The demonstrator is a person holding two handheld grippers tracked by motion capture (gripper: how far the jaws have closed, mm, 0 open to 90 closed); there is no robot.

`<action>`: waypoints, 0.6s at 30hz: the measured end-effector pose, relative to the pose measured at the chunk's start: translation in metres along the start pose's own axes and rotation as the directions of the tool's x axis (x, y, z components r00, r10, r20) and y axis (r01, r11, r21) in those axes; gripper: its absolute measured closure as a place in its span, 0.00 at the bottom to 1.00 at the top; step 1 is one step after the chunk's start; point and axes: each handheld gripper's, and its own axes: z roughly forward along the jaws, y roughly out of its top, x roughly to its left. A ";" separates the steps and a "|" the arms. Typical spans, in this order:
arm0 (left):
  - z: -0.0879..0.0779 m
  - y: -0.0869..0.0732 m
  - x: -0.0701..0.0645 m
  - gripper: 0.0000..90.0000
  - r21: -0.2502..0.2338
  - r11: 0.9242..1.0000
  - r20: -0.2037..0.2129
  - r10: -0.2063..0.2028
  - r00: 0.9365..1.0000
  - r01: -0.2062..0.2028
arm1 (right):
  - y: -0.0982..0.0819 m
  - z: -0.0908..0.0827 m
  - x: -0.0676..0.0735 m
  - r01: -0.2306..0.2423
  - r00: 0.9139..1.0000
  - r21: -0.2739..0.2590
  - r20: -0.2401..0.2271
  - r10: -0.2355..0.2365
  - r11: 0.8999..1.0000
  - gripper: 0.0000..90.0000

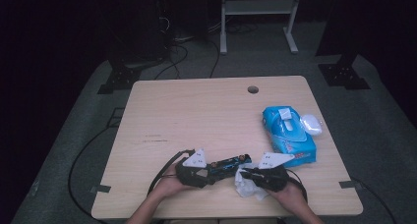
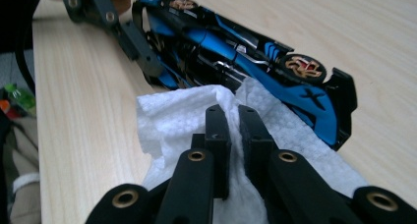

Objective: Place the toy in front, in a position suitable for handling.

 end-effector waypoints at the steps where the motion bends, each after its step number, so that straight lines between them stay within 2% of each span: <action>1: -0.001 0.000 0.000 0.62 -0.002 1.000 -0.015 0.018 1.000 -0.018 | 0.001 -0.001 -0.001 -0.007 1.000 -0.003 0.000 0.007 1.000 0.93; 6: -0.001 -0.002 0.001 0.63 -0.009 0.999 -0.050 0.051 0.997 -0.052 | 0.012 -0.007 0.003 -0.026 0.999 -0.066 -0.028 0.024 0.997 0.93; 7: 0.000 -0.002 0.002 0.63 -0.008 0.998 -0.051 0.055 0.997 -0.056 | 0.018 -0.006 0.003 -0.029 0.999 -0.072 -0.036 0.026 0.997 0.93; 9: 0.001 -0.003 0.001 0.63 -0.001 0.998 -0.051 0.068 0.996 -0.068 | 0.032 -0.002 0.006 -0.003 1.000 -0.094 -0.020 0.001 0.996 0.93; 10: 0.001 -0.003 0.001 0.63 0.013 0.997 -0.055 0.083 0.995 -0.082 | 0.040 0.001 0.006 -0.010 1.000 -0.095 -0.021 0.008 0.995 0.93; 11: 0.001 -0.003 0.001 0.63 0.006 0.997 -0.051 0.079 0.996 -0.078 | 0.048 0.006 0.006 -0.009 1.000 -0.088 -0.019 0.008 0.996 0.93; 13: 0.001 -0.004 0.001 0.63 -0.001 0.998 -0.046 0.061 0.997 -0.061 | 0.059 0.017 0.004 -0.006 1.000 -0.059 0.000 0.006 0.998 0.93; 14: 0.000 -0.005 0.002 0.63 -0.004 0.999 -0.041 0.038 0.998 -0.038 | 0.061 0.022 0.002 -0.011 1.000 -0.050 0.007 0.012 0.999 0.93; 16: -0.003 -0.006 0.006 0.54 -0.034 0.999 -0.034 -0.026 0.999 0.025 | 0.061 0.029 -0.001 -0.016 0.999 -0.016 0.029 0.017 1.000 0.93; 18: -0.006 -0.006 0.010 0.47 -0.054 0.996 -0.021 -0.077 0.997 0.075 | 0.057 0.031 -0.003 -0.032 0.999 -0.019 0.028 0.032 0.999 0.93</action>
